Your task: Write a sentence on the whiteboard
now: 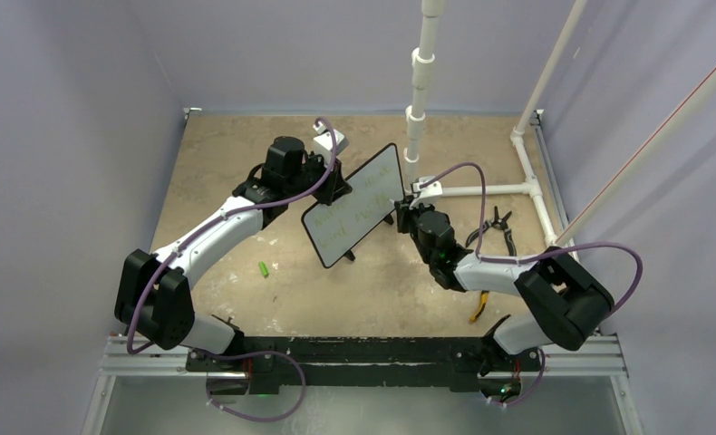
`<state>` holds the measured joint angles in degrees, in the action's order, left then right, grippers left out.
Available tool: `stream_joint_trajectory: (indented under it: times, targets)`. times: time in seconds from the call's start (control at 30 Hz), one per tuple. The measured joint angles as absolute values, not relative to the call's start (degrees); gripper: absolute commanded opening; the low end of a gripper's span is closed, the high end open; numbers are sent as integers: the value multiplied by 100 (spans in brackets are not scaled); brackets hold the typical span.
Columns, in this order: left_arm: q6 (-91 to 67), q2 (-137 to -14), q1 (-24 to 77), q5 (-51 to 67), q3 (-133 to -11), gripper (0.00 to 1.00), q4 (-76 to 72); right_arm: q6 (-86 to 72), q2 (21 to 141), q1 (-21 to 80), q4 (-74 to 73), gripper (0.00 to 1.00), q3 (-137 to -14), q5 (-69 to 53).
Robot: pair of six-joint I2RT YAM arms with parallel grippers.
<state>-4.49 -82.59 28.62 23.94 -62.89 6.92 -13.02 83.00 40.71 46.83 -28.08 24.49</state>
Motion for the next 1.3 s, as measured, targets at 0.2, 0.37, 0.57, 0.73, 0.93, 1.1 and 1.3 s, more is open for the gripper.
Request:
stream_joint_trajectory:
  times: [0.2, 0.37, 0.57, 0.73, 0.93, 1.1, 1.3]
  targets:
    - [-447, -8259, 2864, 2414, -6289, 17, 690, -1310, 8117, 4071, 4683, 0, -2759, 2482]
    - [-333, -8259, 2864, 2445, -6296, 60, 687, -1328, 7076, 4071, 4777, 0, -2355, 2467]
    - [-270, -8385, 2893, 2438, -6595, 74, 1002, -1321, 5902, 4071, 4799, 0, -2045, 2449]
    - [-252, -8792, 2932, 2440, -7142, 77, 1135, -1323, 5358, 4071, 4661, 0, -1833, 2451]
    - [-226, -9461, 3020, 2399, -7813, 66, 1347, -1321, 4783, 4071, 4545, 0, -1586, 2456]
    - [-141, -9854, 3017, 2563, -8195, 24, 1544, -1323, 4657, 4071, 4458, 0, -1540, 2458]
    - [14, -9874, 3002, 3105, -8252, 0, 1787, -1328, 4639, 4071, 4370, 0, -1540, 2456]
